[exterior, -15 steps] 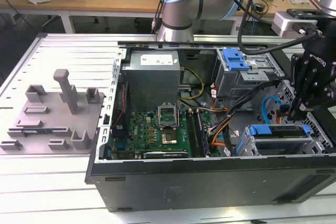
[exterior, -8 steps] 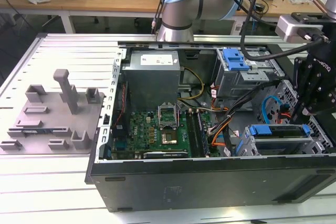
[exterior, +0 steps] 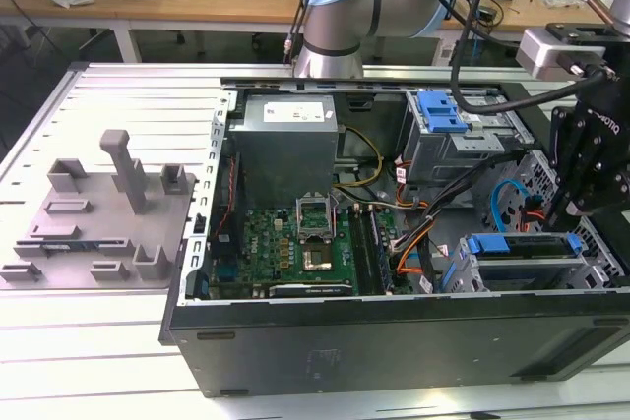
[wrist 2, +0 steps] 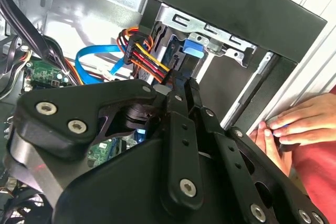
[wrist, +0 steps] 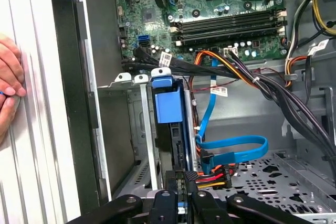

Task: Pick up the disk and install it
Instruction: 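Insert the first disk wire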

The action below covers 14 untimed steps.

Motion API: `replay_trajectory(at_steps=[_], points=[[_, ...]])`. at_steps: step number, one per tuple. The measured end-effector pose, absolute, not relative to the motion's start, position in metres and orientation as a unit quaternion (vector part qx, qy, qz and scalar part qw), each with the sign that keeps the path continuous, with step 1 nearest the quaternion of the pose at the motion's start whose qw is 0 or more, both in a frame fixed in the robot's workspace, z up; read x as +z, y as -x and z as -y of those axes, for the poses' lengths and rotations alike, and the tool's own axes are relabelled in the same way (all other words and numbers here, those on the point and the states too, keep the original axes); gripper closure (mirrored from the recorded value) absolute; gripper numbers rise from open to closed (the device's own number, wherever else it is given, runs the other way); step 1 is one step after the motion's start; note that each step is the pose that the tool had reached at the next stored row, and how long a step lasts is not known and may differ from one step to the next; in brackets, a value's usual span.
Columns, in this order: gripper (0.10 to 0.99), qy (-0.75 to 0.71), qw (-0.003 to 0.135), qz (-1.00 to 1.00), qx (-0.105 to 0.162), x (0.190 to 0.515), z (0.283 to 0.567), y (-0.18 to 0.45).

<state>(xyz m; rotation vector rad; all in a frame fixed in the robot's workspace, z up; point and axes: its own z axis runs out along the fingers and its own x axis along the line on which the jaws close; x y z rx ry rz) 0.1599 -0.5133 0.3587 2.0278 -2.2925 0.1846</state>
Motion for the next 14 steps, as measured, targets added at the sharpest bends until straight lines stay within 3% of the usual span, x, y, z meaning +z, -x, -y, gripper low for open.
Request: replay_trajectory(at_steps=[14], points=[[0.918,-0.667,0.029,0.743,0.051,0.3583,0.5086,-0.1591]])
